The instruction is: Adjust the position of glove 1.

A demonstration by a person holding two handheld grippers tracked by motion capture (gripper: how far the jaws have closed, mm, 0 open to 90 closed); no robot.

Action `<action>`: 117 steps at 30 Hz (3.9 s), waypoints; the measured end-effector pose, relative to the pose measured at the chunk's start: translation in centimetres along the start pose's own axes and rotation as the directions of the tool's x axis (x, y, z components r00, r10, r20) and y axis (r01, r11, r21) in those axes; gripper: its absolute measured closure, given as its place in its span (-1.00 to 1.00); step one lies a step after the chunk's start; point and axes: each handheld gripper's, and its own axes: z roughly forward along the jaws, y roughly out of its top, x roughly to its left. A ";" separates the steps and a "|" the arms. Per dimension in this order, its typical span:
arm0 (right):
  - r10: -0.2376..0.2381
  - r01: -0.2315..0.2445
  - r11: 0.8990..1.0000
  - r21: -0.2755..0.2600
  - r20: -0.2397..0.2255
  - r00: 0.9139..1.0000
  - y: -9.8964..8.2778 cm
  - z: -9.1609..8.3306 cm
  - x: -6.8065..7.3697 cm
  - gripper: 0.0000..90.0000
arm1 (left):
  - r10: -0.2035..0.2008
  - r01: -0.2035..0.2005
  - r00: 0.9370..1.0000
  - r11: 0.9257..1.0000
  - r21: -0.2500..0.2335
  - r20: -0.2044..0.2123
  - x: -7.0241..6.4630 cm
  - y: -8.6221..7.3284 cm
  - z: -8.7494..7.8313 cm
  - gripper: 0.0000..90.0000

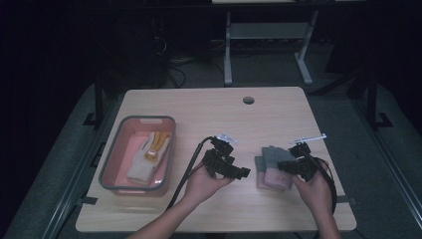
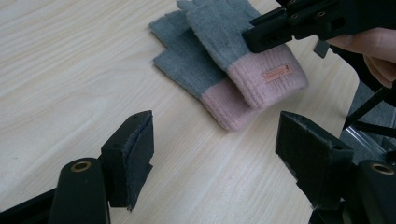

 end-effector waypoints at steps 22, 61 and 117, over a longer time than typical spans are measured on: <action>-0.020 0.020 1.000 0.022 0.019 1.000 0.4 3.0 0.8 0.72 | -0.009 0.009 1.000 1.000 0.011 0.003 0.3 -0.4 0.3 -0.37; 0.094 -0.097 0.993 -0.061 -0.057 0.994 -1.1 0.5 -2.1 0.33 | -0.148 0.143 0.983 0.989 0.044 0.111 -0.1 0.6 5.9 -0.29; 0.340 -0.356 0.935 -0.008 -0.281 0.898 -3.6 3.8 -5.3 0.33 | -0.356 0.344 0.923 0.934 0.097 0.150 0.8 -0.5 10.9 0.06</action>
